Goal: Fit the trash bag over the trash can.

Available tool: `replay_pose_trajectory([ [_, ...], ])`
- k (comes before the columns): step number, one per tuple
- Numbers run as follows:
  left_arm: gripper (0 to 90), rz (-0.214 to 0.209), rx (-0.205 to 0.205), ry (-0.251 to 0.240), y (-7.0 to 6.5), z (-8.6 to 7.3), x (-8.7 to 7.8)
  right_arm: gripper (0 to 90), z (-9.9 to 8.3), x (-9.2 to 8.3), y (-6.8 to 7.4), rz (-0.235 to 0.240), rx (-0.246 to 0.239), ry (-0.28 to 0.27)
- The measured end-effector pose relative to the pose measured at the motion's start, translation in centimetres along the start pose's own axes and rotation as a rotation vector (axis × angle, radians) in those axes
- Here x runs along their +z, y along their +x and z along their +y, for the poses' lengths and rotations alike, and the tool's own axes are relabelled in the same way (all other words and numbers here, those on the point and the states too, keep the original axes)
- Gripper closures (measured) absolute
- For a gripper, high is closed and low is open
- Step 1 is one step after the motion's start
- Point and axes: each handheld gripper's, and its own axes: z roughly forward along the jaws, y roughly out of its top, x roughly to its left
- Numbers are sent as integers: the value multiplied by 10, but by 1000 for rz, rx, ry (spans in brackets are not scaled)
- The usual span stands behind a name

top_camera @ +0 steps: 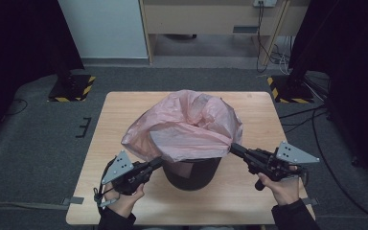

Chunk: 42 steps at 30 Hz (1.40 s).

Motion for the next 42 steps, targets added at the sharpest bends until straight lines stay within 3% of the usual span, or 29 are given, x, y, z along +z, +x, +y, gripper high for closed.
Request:
replay_pose_trajectory([
  [3,900,4,-5,11,-1,-5,0,900,-4,1,1,0,7,23],
  [5,900,10,-4,26,-3,-7,2,900,-9,5,1,-6,7,65],
  [10,900,30,-10,71,4,-14,11,900,-20,16,1,-41,-23,137],
  [11,900,33,-26,73,7,-17,13,900,-21,17,-1,-48,-30,134],
  [14,900,51,-22,112,11,-22,14,900,-28,19,-6,-65,-12,131],
  [17,900,65,-37,164,14,-31,19,900,-37,20,-11,-93,-17,163],
  [19,900,61,-37,162,14,-35,21,896,-41,21,-14,-109,-10,175],
  [22,894,41,-15,112,9,-34,16,801,-39,19,-14,-103,-15,161],
  [27,665,55,-27,-18,0,-26,-3,568,-29,8,-14,-101,-3,94],
  [30,525,89,-39,-84,-1,-23,-15,468,-21,2,-17,-120,7,34],
  [34,411,137,-41,-129,4,-22,-25,382,-7,-2,-19,-158,31,-30],
  [35,394,170,-39,-134,8,-22,-28,372,-4,-2,-19,-164,33,-40],
  [42,320,288,-100,-165,37,-28,-40,323,27,11,-27,-214,37,-100],
])
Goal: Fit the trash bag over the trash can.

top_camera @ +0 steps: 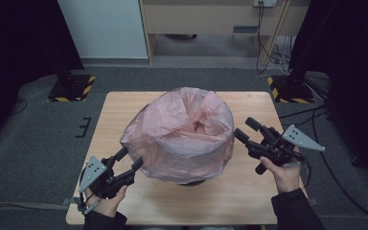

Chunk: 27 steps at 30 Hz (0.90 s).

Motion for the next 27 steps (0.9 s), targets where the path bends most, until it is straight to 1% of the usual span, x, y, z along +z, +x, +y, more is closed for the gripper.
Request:
replay_pose_trajectory([
  [1,309,5,-10,-8,2,-1,0,315,10,6,-1,0,9,-17],
  [2,303,9,-14,-13,4,-2,0,314,15,9,-1,0,13,-25],
  [5,290,22,0,-12,10,-5,2,304,33,23,-1,6,25,-53],
  [6,288,23,-11,-20,10,-6,3,300,37,27,0,7,26,-55],
  [7,287,29,-9,-22,12,-7,5,297,41,32,0,11,26,-57],
  [11,290,50,-6,-9,16,-12,8,285,58,53,5,17,8,-56],
  [14,290,55,-6,3,18,-17,9,279,67,68,10,28,9,-50],
  [19,289,51,-6,3,18,-17,9,273,79,97,23,39,-17,-30],
  [23,289,49,-7,12,18,-20,11,291,84,122,37,60,-41,-8],
  [25,290,49,-9,19,18,-20,12,312,81,133,44,64,-34,20],
  [27,291,51,-8,25,19,-21,12,336,75,144,50,68,-48,61],
])
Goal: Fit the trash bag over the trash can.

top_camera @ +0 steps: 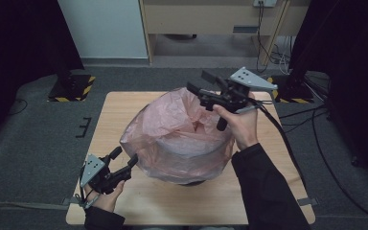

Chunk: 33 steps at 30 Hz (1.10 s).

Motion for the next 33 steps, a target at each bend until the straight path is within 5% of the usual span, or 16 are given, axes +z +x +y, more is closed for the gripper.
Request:
replay_pose_trajectory([
  [9,305,-5,8,38,-1,-4,8,357,-44,40,6,-21,-17,288],
  [14,314,-7,19,70,-1,-7,14,263,-65,52,6,-43,-43,455],
  [20,318,-11,31,93,-1,-9,16,141,-76,61,4,-62,-63,568],
  [30,322,-19,-1,74,2,-9,20,132,-84,67,2,-62,-65,644],
  [33,323,-16,-14,63,4,-8,20,203,-75,62,3,-68,-82,573],
])
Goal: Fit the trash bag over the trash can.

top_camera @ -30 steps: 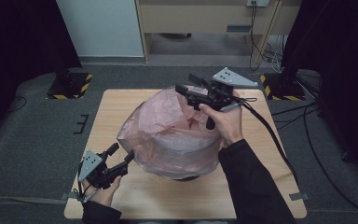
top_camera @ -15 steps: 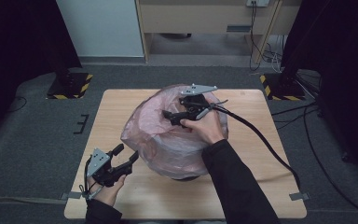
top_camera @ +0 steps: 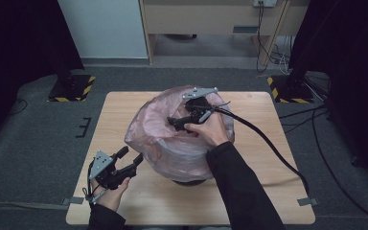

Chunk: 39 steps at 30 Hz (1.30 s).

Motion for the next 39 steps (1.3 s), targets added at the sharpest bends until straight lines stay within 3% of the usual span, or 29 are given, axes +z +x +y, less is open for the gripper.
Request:
replay_pose_trajectory([
  [5,326,4,0,3,1,0,0,323,7,-18,1,-17,-1,-186],
  [6,326,3,-1,3,1,0,0,385,9,-23,1,-22,14,-223],
  [8,328,3,1,5,1,0,0,523,10,-28,1,-42,19,-243],
  [10,329,1,-1,6,1,0,0,761,10,-32,0,-71,-4,-228],
  [12,329,0,0,8,1,-1,0,872,9,-31,-1,-89,-17,-154],
  [16,331,-2,1,11,0,-1,1,900,4,-20,-2,-128,-24,0],
  [18,331,-3,1,13,0,-1,1,865,1,-13,-3,-129,-7,92],
  [19,331,-4,1,13,0,-1,1,804,0,-10,-4,-142,16,129],
  [22,331,-5,0,13,0,-1,1,544,-5,5,-4,-105,80,270],
  [23,331,-5,-2,13,1,-1,1,514,-7,10,-4,-94,62,288],
  [26,330,-6,-3,14,1,-1,1,339,-9,17,-3,-50,55,305],
  [29,329,-8,-1,12,0,-1,1,236,-12,24,-3,-35,47,350],
  [34,326,-12,-5,8,1,0,1,196,-15,27,-3,-24,13,372],
  [37,324,-12,-6,5,0,0,0,195,-14,26,-3,-15,19,373],
  [39,323,-13,-5,6,0,0,0,198,-11,24,-3,-11,25,340],
])
